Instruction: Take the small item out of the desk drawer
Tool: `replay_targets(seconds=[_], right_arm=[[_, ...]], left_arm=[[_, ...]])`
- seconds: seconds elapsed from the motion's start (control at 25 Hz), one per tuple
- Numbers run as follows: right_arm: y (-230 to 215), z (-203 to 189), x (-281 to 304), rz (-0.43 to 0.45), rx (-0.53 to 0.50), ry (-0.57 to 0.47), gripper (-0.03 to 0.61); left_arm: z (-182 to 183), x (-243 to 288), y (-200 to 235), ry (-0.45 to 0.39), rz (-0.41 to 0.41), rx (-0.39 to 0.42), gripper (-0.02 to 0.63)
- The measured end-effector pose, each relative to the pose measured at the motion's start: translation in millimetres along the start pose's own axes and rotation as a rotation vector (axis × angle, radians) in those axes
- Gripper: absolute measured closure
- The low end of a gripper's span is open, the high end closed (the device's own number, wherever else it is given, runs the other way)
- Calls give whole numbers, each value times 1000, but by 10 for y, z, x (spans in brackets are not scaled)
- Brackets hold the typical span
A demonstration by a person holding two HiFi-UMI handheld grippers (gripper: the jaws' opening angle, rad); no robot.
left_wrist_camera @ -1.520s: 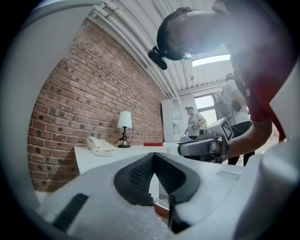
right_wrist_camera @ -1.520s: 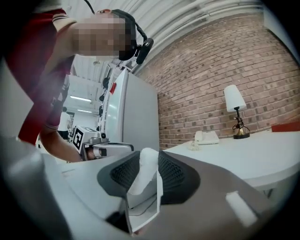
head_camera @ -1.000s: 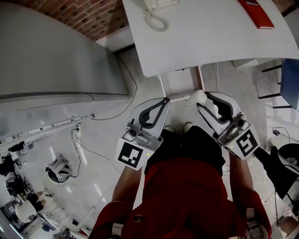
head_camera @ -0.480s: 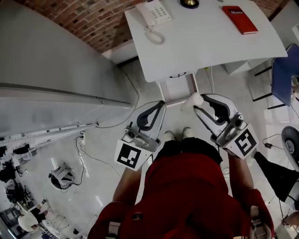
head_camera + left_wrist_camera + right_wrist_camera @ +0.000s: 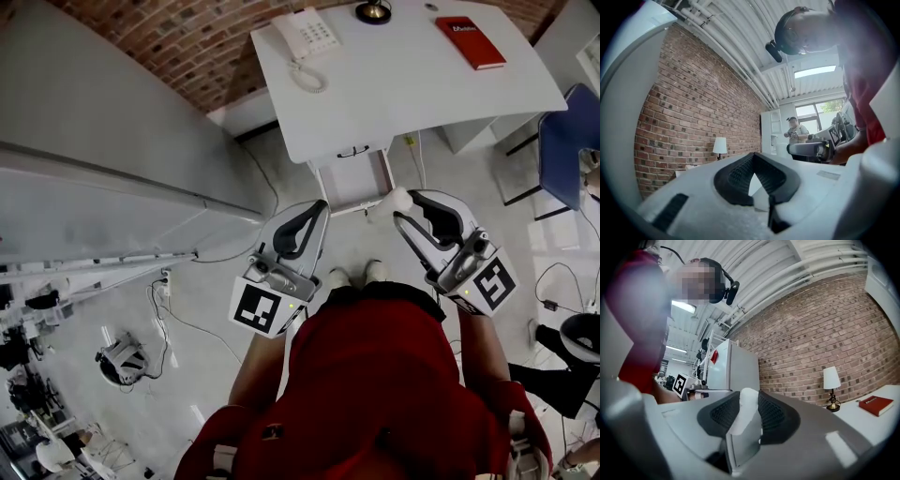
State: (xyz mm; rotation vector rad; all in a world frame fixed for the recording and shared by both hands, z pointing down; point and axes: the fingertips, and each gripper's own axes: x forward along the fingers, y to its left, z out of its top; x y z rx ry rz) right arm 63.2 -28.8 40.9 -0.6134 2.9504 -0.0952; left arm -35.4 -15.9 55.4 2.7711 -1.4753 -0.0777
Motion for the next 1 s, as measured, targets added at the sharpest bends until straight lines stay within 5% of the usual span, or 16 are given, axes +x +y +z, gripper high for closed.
replay_targets(seconds=[1.0], right_arm=[[-247, -270, 38, -26, 4, 23, 443]], left_arm=[[-178, 125, 209, 22, 22, 9, 612]])
